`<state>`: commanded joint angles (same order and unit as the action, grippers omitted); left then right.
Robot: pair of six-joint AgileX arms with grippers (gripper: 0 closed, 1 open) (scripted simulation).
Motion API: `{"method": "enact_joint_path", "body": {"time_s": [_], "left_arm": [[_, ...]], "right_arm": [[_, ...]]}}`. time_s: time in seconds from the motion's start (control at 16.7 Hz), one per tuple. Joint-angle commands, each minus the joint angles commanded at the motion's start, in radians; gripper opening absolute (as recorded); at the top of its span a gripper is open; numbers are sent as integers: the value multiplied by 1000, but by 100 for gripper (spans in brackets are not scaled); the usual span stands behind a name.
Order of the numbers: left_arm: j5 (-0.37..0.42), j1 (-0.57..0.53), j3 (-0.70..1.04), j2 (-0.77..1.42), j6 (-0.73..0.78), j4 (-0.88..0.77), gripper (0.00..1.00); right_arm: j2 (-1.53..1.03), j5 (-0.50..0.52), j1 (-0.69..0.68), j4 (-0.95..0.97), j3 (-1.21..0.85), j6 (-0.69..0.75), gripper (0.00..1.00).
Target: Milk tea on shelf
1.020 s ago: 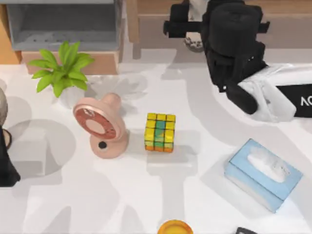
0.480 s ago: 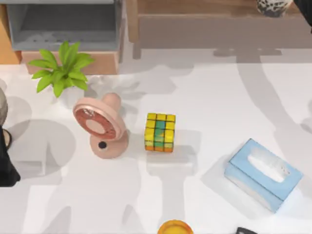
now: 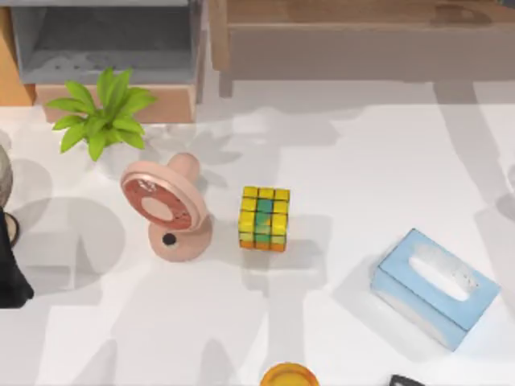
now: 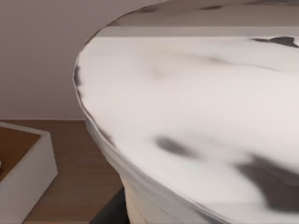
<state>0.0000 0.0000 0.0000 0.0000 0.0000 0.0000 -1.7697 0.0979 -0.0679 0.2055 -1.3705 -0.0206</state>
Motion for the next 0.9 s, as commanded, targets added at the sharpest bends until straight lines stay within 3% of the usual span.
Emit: {"method": "enact_joint_path", "body": {"time_s": [0.9], "left_arm": [[0,0,0,0,0,0,100]], "right_arm": [[-162,-7,9,88,-75,2,0]]}}
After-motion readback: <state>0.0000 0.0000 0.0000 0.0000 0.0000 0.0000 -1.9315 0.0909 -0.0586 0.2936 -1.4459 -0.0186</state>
